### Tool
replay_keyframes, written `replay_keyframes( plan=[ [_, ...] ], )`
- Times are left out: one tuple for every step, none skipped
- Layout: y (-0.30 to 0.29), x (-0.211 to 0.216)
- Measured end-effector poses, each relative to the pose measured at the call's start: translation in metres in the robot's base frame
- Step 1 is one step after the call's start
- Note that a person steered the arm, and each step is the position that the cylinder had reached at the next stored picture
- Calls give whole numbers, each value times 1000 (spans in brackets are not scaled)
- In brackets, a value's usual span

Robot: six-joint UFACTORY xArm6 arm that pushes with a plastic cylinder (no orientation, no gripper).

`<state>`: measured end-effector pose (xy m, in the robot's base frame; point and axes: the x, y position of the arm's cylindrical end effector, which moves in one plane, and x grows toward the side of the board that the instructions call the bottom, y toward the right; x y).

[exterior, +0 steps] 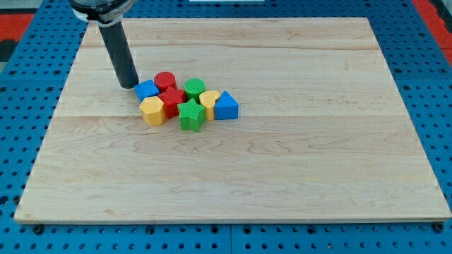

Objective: Separate the hexagon red circle and cube from a group of blocks

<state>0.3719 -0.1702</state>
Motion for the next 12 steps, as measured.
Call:
replay_keyframes(
  plan=[
    [2, -3],
    [3, -3],
    [2, -6],
    [-18, -33],
    [-32, -28],
    [-13, 58],
    [4, 98],
    [41, 91],
    [79, 59],
    [92, 20],
    [91, -22],
    [123, -38]
  ],
)
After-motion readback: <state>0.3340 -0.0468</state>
